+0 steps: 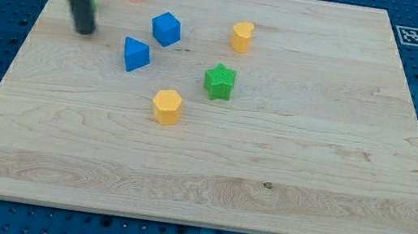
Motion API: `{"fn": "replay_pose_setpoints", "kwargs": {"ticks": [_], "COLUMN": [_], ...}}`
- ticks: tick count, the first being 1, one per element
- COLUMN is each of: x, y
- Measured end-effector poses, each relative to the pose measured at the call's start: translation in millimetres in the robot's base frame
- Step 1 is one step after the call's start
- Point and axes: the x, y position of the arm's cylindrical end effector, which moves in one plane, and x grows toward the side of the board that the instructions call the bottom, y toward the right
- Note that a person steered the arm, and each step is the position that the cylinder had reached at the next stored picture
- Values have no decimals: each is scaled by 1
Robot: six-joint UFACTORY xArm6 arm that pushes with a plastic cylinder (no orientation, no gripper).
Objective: Move green circle towards blue cube
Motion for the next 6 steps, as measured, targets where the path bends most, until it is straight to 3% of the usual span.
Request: {"fn": "replay_pose_setpoints", "kwargs": {"ticks": [1, 2, 4, 6], "x": [-26, -43, -76, -60], "y": [-56, -54, -1, 36]}}
